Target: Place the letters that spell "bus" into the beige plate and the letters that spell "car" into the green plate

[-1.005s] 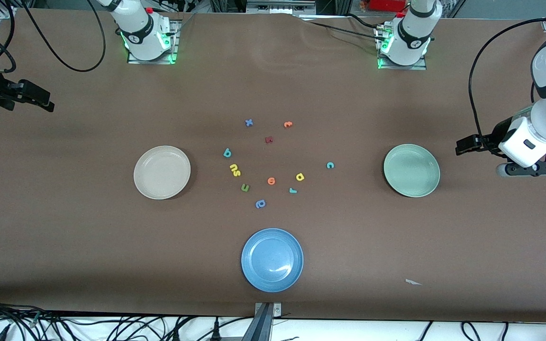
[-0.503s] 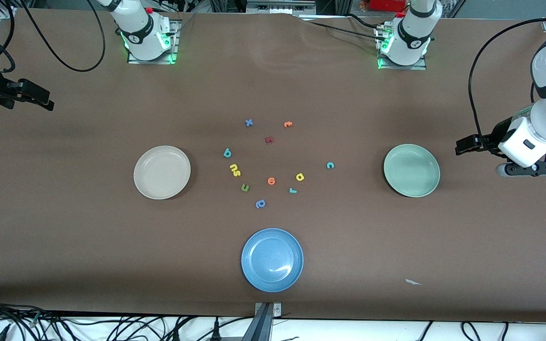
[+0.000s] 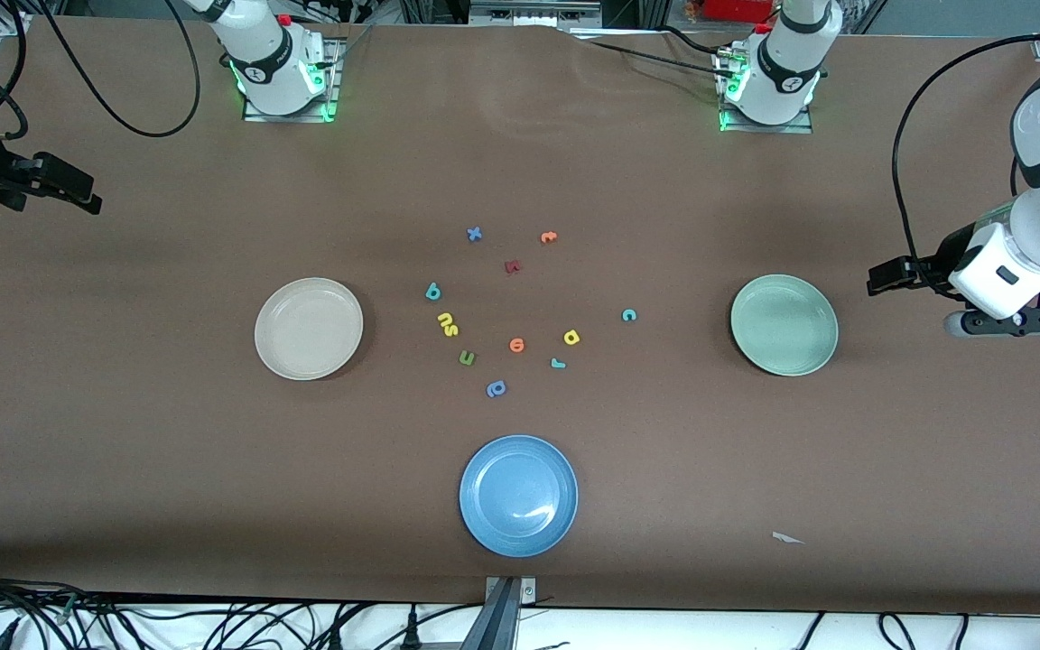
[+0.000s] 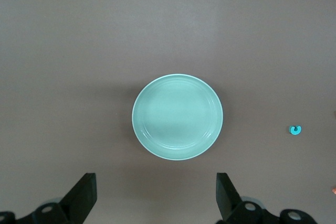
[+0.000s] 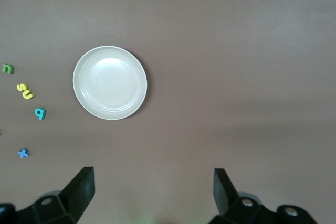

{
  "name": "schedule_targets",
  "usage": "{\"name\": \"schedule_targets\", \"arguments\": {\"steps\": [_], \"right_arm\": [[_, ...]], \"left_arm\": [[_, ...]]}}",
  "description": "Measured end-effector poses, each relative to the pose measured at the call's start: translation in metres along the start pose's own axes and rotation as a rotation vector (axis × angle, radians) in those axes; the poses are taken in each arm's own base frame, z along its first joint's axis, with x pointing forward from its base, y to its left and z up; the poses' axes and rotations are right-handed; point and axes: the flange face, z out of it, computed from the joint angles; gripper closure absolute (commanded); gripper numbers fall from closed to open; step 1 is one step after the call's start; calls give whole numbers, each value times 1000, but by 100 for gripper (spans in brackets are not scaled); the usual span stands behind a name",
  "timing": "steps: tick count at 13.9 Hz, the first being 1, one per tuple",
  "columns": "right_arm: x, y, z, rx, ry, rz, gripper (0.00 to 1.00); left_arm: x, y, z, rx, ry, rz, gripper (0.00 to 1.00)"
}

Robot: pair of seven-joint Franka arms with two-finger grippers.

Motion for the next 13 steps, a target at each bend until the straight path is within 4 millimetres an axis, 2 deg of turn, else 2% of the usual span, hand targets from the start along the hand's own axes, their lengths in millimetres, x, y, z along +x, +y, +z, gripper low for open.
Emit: {"name": "schedule_targets", "arguments": {"steps": [13], "right_arm": [[1,-3,3,7,-8,-2,0]], "left_arm": [[0,3,1,1,-3,5,0]]}}
